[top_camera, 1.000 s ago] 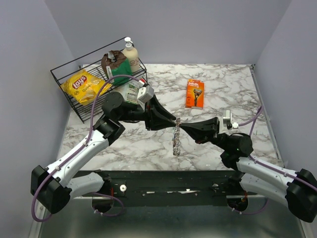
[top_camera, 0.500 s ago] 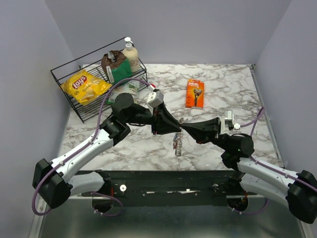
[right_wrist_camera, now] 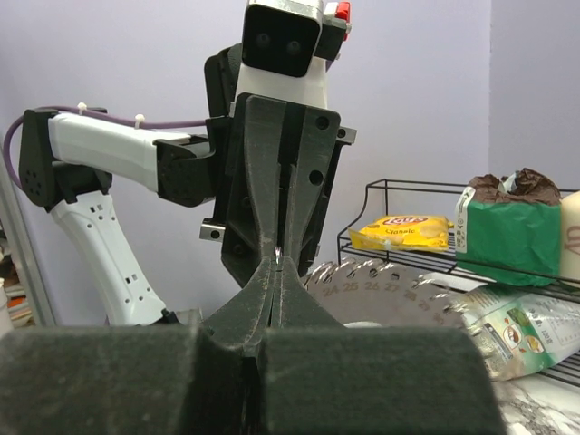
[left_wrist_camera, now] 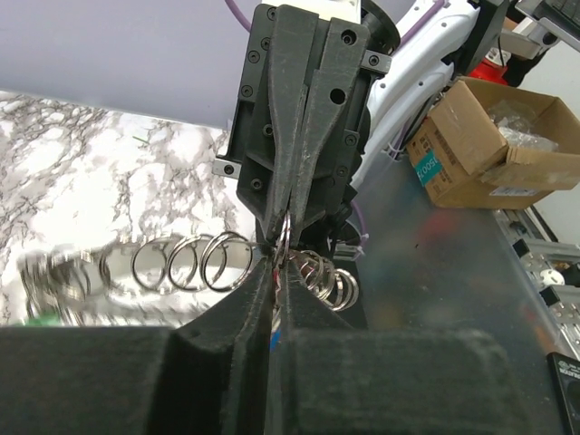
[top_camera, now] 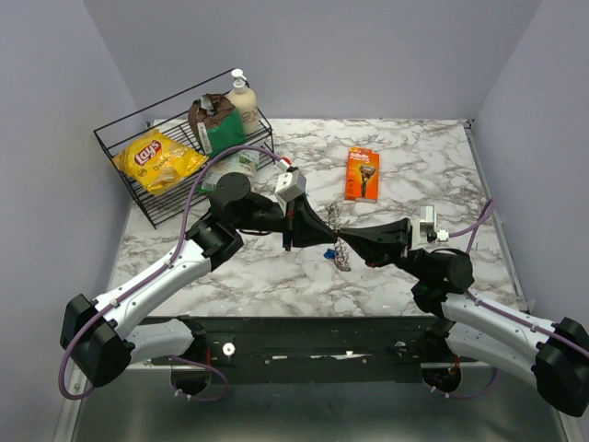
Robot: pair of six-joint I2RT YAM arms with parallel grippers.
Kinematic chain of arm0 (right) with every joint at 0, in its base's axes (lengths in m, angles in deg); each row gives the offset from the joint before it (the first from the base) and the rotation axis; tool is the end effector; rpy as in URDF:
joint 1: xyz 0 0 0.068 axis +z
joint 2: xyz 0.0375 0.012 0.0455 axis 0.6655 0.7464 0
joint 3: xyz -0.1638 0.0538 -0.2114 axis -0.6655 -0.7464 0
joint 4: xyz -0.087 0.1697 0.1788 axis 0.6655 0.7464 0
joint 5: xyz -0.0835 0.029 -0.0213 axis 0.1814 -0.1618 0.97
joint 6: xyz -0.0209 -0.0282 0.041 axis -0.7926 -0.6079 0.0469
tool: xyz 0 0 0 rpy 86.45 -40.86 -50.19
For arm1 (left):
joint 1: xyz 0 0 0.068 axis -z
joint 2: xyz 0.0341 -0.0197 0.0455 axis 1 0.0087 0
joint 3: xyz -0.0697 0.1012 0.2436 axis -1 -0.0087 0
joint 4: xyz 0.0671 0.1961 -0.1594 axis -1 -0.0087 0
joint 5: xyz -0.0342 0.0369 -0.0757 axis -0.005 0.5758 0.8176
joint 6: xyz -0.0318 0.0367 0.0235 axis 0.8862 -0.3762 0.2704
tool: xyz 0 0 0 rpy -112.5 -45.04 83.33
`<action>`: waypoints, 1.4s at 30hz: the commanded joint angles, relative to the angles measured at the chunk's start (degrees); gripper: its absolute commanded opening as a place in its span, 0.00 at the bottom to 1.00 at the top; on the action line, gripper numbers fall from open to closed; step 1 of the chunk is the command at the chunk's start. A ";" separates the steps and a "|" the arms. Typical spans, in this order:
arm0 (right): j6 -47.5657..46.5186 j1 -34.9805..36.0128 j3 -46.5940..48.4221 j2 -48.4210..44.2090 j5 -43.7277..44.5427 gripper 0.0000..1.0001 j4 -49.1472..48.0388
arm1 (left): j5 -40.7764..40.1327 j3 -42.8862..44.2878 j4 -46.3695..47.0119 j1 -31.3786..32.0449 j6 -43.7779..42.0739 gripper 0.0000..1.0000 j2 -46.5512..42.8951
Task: Put the keys on the keyring
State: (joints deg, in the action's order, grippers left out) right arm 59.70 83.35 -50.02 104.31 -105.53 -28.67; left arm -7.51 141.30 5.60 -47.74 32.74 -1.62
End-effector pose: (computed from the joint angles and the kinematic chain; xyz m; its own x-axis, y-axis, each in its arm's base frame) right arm 0.1186 0.1267 0.3032 0.0886 0.5732 -0.8146 -0.9733 0.2238 0.0516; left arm 0.1731 -0.1934 0.3695 -0.3262 0.0006 -0.9453 0.9389 -0.1158 -0.3241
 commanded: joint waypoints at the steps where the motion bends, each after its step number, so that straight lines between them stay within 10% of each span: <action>1: -0.43 0.03 1.23 -0.64 0.99 0.01 -22.55 | -0.86 2.10 0.58 0.25 -0.20 0.18 0.12; 18: 0.01 0.03 0.70 -0.64 0.81 0.01 -22.55 | -1.48 2.80 0.49 0.25 -0.11 0.33 0.65; 33: -0.87 0.03 -0.18 -0.38 2.13 0.01 -22.55 | -2.27 6.14 -6.51 0.25 -3.18 0.00 1.96; 42: -2.45 0.03 -1.94 -1.17 4.15 0.32 -21.32 | -11.40 12.99 -27.60 0.25 -14.07 0.00 3.19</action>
State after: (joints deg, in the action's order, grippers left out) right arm 58.76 83.24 -50.61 104.20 -102.85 -29.61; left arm -11.65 150.31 -10.20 -47.37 25.26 0.64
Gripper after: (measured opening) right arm 0.255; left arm 0.010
